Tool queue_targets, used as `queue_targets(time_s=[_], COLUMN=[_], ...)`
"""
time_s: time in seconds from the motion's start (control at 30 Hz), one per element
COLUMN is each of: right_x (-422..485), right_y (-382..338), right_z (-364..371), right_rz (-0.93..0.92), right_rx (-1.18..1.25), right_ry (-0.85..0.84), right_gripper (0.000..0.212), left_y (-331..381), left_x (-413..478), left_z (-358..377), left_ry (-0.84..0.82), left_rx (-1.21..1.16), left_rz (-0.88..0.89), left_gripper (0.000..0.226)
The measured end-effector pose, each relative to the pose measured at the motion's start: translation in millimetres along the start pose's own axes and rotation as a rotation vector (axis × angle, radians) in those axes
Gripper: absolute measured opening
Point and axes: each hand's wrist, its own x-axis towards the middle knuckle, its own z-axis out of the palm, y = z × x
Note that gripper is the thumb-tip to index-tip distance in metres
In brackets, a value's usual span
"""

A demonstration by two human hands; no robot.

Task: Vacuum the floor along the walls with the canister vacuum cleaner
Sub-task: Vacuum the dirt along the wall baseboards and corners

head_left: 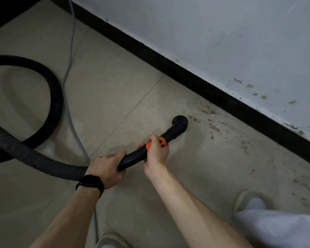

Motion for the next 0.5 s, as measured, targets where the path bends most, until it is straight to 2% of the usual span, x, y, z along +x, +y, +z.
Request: queue_targets(time_s=[0.5], right_x=[19.1], right_y=[-28.7], right_z=[5.3], right_rz=[-0.033], right_rx=[0.030], right_ry=[-0.032], right_gripper=[0.024], left_y=[21.4], left_x=[27.5], left_z=[-11.9], left_ry=[0.019], left_rx=[0.003], left_rz=[0.018], left_gripper=[0.024])
